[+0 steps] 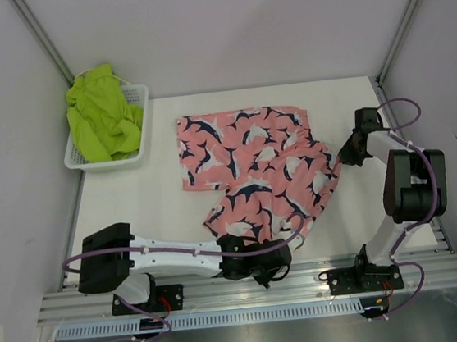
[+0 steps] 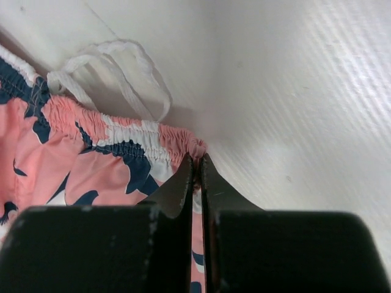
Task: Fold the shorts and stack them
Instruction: Fold the shorts
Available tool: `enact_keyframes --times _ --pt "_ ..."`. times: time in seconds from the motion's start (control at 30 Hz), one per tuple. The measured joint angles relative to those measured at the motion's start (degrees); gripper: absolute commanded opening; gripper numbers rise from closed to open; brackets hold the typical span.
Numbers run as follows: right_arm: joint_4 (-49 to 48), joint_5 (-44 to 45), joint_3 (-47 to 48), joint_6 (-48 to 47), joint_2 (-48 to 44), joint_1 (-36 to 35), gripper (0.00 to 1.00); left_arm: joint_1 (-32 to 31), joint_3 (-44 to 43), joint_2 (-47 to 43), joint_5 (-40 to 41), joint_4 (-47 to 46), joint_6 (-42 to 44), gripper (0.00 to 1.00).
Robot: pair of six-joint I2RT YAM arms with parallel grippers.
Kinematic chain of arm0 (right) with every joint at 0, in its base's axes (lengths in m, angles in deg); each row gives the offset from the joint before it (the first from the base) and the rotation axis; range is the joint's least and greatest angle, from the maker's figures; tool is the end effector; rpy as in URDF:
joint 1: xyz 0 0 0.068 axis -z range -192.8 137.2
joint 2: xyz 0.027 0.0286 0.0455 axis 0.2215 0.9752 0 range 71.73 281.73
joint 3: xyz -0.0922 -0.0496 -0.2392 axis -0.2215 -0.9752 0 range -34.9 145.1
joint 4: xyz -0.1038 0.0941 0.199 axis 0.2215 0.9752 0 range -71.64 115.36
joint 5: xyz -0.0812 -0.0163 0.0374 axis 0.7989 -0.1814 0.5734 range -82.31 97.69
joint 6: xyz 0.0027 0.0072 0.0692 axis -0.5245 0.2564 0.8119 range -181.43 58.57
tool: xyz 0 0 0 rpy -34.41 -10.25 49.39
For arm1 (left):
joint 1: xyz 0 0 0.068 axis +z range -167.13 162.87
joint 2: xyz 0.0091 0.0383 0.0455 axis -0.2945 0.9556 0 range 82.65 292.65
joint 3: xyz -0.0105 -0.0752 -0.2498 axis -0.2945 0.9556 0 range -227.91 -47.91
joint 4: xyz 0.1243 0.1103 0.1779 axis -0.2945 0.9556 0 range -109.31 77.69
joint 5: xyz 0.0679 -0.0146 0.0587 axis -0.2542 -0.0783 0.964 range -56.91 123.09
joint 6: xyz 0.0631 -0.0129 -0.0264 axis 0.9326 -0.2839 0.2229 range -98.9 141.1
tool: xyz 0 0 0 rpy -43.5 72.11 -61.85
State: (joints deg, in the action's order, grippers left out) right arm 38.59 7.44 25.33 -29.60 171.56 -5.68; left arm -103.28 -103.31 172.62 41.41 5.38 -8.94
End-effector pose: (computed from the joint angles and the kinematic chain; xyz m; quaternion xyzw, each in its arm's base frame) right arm 0.3380 -0.0419 0.1512 0.3214 0.9105 0.0578 0.2538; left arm 0.0287 -0.3049 0.1749 0.4354 0.8577 -0.1874 0.1991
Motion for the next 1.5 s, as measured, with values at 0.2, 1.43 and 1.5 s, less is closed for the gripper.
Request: enact_keyframes --times 0.2,1.43,1.5 --pt "7.1 4.2 1.6 0.8 -2.2 1.0 0.00 -2.7 -5.0 0.0 -1.4 3.0 -0.4 0.00" --pt "12.6 -8.5 19.0 11.7 -7.8 4.8 0.00 42.9 -20.9 -16.8 -15.8 18.5 12.7 0.00" --pt "10.5 -9.8 19.4 13.2 -6.9 4.8 0.00 46.2 -25.1 -14.4 -16.7 19.7 14.2 0.00"
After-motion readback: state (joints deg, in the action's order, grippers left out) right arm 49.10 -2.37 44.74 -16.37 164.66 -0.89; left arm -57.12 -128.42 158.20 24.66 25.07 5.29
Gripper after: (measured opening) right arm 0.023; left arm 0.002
